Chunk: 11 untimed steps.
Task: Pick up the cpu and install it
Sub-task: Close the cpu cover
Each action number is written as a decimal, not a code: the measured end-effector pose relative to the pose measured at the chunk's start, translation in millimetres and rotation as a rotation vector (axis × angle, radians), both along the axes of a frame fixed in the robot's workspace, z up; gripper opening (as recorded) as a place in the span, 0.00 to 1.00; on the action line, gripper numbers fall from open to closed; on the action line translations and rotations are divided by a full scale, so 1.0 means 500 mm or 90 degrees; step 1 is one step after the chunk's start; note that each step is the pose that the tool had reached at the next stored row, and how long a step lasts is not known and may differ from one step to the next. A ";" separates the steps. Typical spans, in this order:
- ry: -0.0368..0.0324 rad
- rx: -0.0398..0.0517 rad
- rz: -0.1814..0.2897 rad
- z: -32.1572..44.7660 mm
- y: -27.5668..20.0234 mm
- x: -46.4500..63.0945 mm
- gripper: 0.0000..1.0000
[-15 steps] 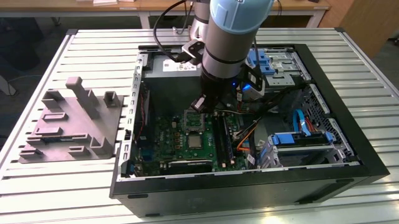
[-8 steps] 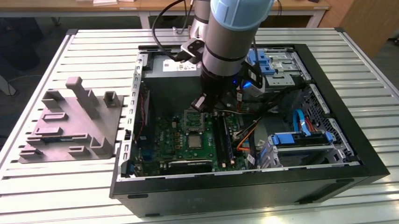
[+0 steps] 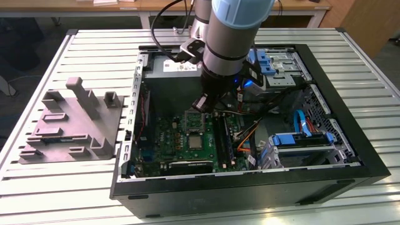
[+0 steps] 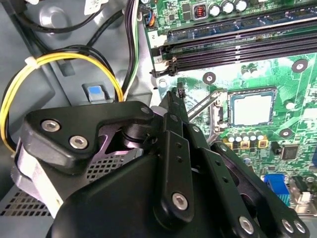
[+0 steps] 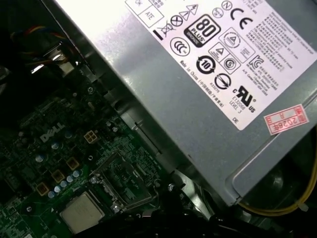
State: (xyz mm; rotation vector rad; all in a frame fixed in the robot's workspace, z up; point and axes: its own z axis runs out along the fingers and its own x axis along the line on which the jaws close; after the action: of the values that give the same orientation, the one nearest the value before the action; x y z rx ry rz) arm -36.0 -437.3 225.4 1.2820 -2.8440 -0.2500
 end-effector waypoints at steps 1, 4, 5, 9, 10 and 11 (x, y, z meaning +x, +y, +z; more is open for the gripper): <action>0.0000 -0.0001 0.004 0.001 0.0000 0.000 0.11; 0.0000 -0.0002 0.017 0.003 -0.0001 0.000 0.11; 0.0000 -0.0003 0.021 0.004 -0.0001 0.000 0.11; 0.0000 -0.0002 0.039 0.007 -0.0001 0.000 0.11; 0.0000 -0.0003 0.044 0.007 -0.0001 0.000 0.11; 0.0000 -0.0003 0.049 0.008 -0.0001 0.000 0.11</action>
State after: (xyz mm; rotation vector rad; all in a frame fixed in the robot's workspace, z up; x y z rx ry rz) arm -36.2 -437.3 229.4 1.3886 -2.7866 -0.2480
